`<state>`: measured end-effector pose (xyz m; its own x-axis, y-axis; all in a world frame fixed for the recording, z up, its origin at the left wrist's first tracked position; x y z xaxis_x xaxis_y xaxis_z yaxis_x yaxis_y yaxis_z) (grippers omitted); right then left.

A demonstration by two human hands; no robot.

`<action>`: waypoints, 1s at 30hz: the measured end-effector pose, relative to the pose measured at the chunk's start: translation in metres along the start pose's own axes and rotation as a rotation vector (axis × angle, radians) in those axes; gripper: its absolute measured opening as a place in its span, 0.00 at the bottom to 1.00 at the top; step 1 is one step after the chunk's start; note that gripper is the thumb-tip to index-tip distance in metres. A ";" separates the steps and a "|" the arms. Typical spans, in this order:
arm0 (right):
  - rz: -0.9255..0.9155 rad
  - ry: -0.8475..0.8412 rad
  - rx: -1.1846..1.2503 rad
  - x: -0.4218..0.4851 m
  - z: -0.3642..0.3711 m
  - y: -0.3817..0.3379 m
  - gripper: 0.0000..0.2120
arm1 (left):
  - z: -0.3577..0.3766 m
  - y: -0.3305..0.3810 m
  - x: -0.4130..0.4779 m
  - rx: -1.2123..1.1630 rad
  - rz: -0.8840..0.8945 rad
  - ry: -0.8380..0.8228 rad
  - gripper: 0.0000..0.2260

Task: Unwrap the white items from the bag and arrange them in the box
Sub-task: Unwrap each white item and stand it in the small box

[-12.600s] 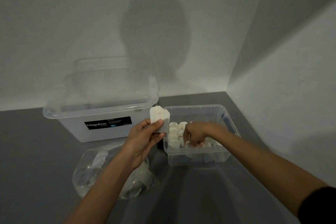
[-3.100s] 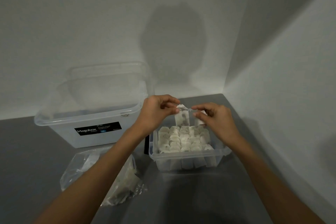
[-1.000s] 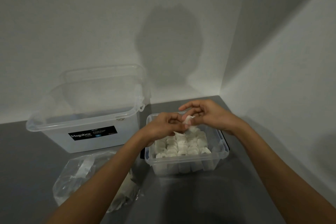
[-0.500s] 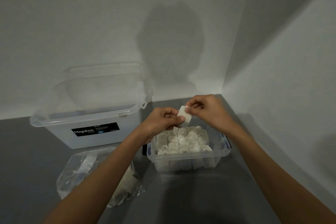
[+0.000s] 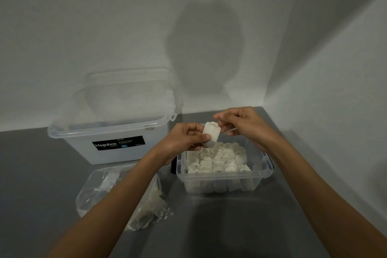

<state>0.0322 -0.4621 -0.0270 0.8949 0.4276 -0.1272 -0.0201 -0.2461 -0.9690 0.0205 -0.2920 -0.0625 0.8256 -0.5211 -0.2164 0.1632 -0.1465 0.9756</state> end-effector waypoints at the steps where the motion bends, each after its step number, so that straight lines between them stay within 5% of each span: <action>1: -0.005 -0.010 -0.004 0.000 0.001 -0.001 0.08 | 0.000 0.000 0.000 -0.001 0.001 0.004 0.05; 7: 0.011 -0.062 -0.093 0.005 0.011 0.003 0.06 | -0.002 0.000 -0.001 0.086 0.007 0.001 0.07; 12: 0.155 -0.201 -0.254 0.011 0.026 0.030 0.05 | -0.019 -0.002 -0.007 0.589 -0.025 0.049 0.11; 18: 0.356 -0.452 -0.501 0.021 0.060 0.070 0.08 | -0.025 -0.001 -0.013 0.617 0.025 0.112 0.08; 30: 0.419 -0.286 -0.769 0.040 0.068 0.094 0.08 | -0.033 0.003 -0.033 0.601 0.075 0.186 0.06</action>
<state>0.0362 -0.4088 -0.1374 0.7349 0.3469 -0.5827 0.0758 -0.8959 -0.4378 0.0119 -0.2472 -0.0514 0.9119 -0.4015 -0.0856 -0.1860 -0.5900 0.7857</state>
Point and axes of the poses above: each hand's wrist, its own x-axis towards the middle knuckle, its own z-axis out of the palm, y = z × x, the point moved 5 cm from there along x, towards the middle knuckle, and after that the axes turned 13 degrees about -y, right-handed, at the moved point
